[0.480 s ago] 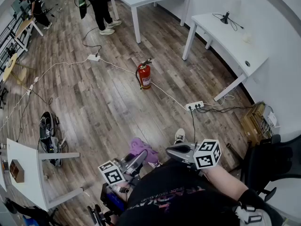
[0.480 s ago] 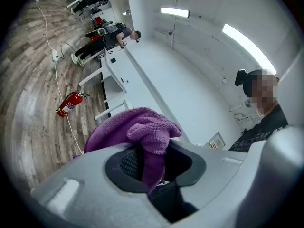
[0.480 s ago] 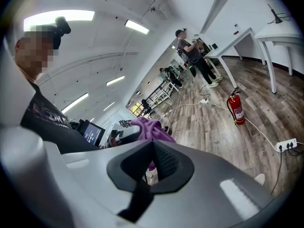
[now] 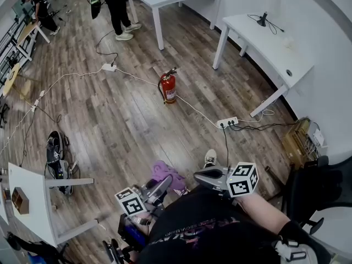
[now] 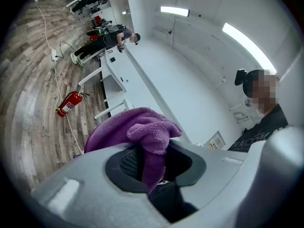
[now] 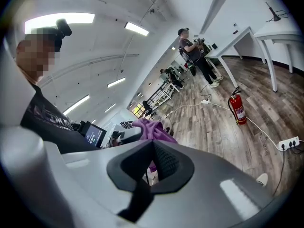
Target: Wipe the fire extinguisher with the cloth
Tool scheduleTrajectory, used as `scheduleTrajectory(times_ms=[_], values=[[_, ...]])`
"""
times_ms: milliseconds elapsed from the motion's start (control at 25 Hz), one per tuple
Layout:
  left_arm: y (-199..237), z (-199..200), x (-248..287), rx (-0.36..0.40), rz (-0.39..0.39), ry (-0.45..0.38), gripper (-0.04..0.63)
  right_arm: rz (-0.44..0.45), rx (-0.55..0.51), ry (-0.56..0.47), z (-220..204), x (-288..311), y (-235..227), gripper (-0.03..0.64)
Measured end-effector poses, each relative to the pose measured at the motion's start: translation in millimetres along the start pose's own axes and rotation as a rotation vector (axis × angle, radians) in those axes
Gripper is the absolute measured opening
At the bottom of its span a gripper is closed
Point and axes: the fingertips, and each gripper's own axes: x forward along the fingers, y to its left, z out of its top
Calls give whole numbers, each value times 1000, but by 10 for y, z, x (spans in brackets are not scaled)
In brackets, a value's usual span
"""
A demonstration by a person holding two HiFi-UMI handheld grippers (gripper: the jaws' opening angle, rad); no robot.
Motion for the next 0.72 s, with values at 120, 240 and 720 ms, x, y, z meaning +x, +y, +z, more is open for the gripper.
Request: scheduleTrajectory(times_ms=[120,240,720], values=[[-10,-3,-6,2,-1,-1,95,4,-2,3,-3,9,8,5],[-16,-3,-5,8,1,-2,95,8,-7,0,3,0,10,5],[-401,292,347,111,-125,-14,98,-30,-173,-28,301,32,107,145]])
